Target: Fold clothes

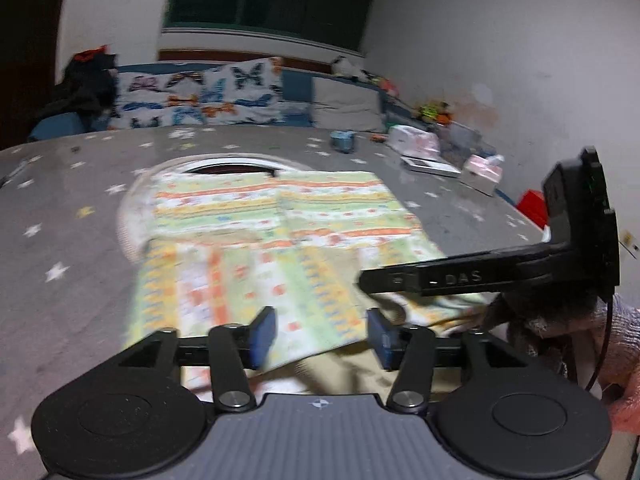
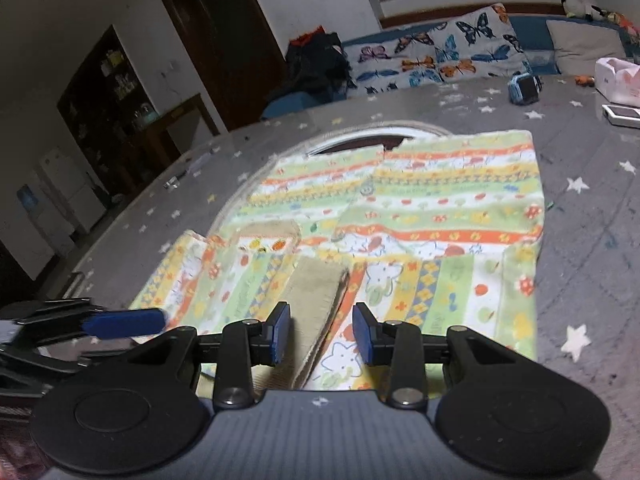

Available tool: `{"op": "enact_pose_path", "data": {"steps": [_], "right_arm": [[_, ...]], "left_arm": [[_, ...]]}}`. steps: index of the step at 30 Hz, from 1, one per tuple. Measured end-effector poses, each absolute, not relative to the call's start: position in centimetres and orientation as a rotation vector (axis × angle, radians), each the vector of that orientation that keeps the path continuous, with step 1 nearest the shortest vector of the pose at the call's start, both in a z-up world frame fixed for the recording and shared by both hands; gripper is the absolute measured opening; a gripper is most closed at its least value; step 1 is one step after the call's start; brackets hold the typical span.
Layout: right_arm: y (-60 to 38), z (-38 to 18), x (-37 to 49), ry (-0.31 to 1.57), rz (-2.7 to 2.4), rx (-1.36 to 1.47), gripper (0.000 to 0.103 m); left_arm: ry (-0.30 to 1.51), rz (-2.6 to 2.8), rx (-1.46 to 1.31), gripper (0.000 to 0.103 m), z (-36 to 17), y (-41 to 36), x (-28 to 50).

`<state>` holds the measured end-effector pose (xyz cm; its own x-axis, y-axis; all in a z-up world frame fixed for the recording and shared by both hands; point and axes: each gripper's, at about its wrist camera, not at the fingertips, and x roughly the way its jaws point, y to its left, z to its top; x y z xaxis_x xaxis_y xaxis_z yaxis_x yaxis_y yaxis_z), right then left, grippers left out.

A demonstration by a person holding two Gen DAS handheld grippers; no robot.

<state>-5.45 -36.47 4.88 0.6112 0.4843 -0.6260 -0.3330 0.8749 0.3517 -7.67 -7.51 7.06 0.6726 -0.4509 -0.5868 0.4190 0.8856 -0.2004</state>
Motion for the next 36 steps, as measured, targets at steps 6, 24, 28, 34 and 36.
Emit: {"op": "enact_pose_path", "data": {"steps": [6, 24, 28, 34, 36], "right_arm": [[-35.3, 4.5, -5.1, 0.781, 0.48, 0.189, 0.034], [-34.9, 8.5, -7.1, 0.615, 0.441, 0.104, 0.01], [-36.0, 10.2, -7.6, 0.575, 0.403, 0.088, 0.01], [-36.7, 9.1, -7.4, 0.606, 0.345, 0.057, 0.01], [-36.6, 8.2, -7.3, 0.638, 0.33, 0.041, 0.01]], "left_arm": [[0.642, -0.35, -0.109, 0.089, 7.3, -3.8, -8.1], [0.607, -0.261, -0.107, 0.103, 7.4, -2.5, -7.5], [0.612, -0.257, -0.095, 0.103, 7.2, -2.7, -7.1], [0.622, -0.251, -0.085, 0.103, 7.0, -3.0, -6.4], [0.622, -0.251, -0.072, 0.103, 7.0, -3.1, -6.1]]}}
